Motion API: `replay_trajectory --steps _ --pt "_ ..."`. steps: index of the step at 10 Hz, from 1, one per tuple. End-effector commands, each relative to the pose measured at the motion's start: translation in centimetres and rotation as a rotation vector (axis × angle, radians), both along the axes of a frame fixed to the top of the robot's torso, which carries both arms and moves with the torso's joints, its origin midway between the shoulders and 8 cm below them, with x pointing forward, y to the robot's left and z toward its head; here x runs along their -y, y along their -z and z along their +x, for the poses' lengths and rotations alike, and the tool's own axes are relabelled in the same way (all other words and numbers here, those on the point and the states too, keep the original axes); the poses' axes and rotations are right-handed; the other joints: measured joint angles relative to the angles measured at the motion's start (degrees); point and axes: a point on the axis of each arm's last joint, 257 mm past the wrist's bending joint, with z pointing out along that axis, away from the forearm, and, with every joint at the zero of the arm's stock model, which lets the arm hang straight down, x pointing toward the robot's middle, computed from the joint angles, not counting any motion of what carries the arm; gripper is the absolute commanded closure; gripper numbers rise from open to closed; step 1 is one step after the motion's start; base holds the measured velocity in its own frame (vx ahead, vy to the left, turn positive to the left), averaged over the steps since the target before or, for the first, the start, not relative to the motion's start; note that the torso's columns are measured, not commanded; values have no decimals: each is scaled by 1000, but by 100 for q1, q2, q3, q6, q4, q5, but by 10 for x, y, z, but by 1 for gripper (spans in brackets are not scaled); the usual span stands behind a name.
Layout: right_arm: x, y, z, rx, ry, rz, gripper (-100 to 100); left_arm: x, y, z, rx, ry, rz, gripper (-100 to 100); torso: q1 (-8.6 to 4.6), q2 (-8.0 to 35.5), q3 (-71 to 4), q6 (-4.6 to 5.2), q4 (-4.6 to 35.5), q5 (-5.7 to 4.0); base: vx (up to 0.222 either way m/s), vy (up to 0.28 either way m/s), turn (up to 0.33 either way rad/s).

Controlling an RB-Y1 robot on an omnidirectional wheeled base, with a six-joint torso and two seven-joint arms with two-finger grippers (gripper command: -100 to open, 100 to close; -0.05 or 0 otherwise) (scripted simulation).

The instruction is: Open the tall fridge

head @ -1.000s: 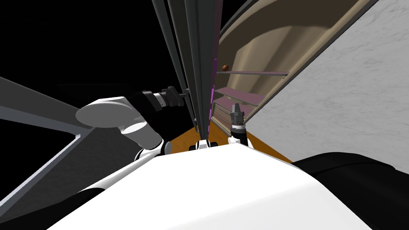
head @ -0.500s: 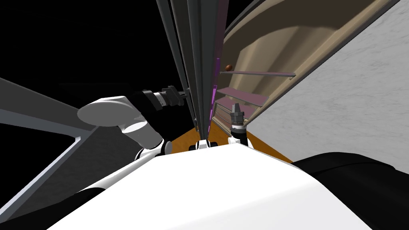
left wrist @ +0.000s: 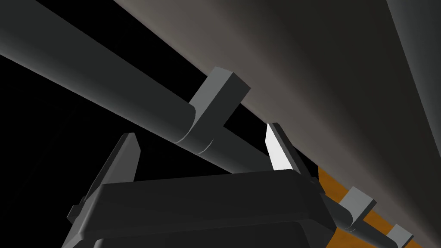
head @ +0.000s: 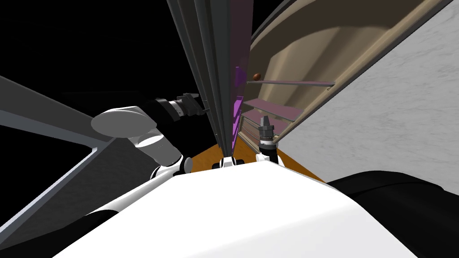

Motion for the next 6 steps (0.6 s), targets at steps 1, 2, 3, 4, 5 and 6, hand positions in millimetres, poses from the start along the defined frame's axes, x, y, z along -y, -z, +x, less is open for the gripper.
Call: replay_trajectory --steps 1,2,3,4,5,6 --pt "0 0 0 0 0 0 0 0 0 0 0 -1 0 100 6 4 4 -6 0 4 -7 -4 6" --pt "0 0 0 0 0 0 0 5 -3 -5 4 19 -2 100 -6 13 14 -1 -5 1 40 104 -40" --pt "0 0 0 0 0 0 0 8 -3 -7 4 31 -3 100 -7 13 17 13 -7 -4 104 243 -53" --pt "0 0 0 0 0 -1 0 11 -3 -10 4 43 -3 100 22 3 8 -4 -4 7 95 232 -52" --pt "0 0 0 0 0 -1 0 15 -4 -12 3 55 -3 100 16 11 10 -13 1 11 84 200 -67" --pt "0 0 0 0 0 -1 0 18 -4 -15 3 67 -2 100 2 22 18 -16 6 6 93 206 -55"
